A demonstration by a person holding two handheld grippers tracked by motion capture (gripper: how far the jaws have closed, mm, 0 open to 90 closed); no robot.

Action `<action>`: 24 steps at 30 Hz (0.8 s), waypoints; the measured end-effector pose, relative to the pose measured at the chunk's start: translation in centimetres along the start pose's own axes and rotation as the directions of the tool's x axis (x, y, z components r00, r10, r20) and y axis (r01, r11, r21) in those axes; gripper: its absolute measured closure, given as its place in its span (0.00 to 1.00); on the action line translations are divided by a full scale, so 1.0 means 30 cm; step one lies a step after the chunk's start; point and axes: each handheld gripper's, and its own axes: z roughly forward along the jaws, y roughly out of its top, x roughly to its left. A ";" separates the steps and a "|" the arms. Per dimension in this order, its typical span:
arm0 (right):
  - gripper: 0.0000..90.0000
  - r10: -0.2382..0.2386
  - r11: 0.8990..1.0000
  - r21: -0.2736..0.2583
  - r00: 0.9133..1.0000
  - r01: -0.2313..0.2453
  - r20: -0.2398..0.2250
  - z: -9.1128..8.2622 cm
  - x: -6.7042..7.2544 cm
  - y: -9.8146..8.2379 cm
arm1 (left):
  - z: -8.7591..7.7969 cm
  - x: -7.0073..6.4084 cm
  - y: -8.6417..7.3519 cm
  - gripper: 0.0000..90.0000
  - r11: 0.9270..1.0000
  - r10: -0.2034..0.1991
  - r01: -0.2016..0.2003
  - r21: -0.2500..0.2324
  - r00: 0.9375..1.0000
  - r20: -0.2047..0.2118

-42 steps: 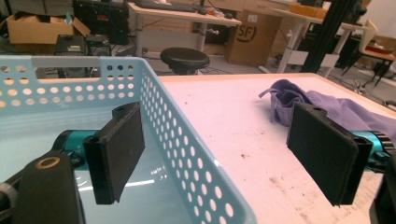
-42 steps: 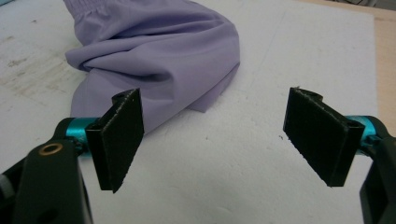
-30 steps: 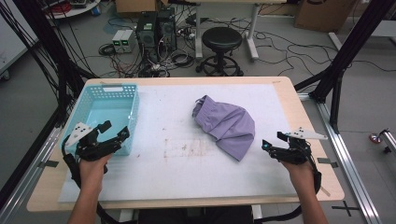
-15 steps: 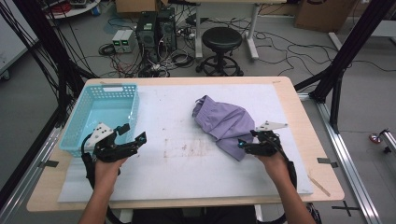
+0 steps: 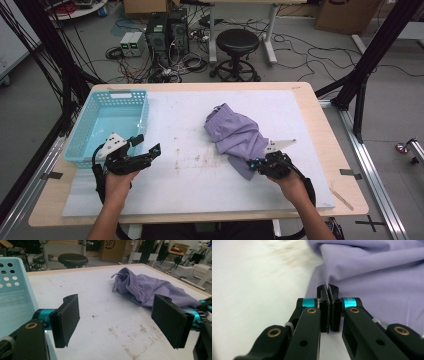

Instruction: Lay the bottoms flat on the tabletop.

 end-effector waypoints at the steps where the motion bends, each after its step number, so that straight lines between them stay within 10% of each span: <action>1: 0.99 -0.010 1.000 -0.005 1.000 0.010 -0.026 -0.013 0.010 -0.012 | 0.000 0.000 -0.002 0.25 1.000 -0.002 0.002 0.003 1.000 -0.004; 7: 0.95 -0.011 1.000 -0.019 0.999 0.010 -0.046 -0.083 0.045 -0.070 | 0.000 0.000 -0.003 0.26 1.000 -0.004 0.004 -0.001 1.000 -0.002; 10: 0.51 0.047 0.993 -0.112 0.997 -0.040 0.059 -0.119 0.032 -0.055 | 0.006 0.000 -0.005 0.26 1.000 -0.004 0.004 -0.006 1.000 0.000; 14: 0.38 0.040 0.987 -0.158 0.989 -0.017 0.143 -0.087 0.028 0.005 | 0.012 -0.001 -0.005 0.26 1.000 0.001 -0.001 -0.014 1.000 0.008; 19: 0.36 -0.040 0.994 -0.095 0.981 0.059 0.190 0.125 0.068 0.157 | 0.017 0.000 -0.007 0.26 1.000 0.003 -0.003 -0.014 1.000 0.013; 24: 0.42 -0.032 0.999 0.012 0.981 0.031 0.190 0.256 0.059 0.191 | 0.015 -0.001 -0.012 0.26 1.000 0.005 -0.005 -0.006 1.000 0.015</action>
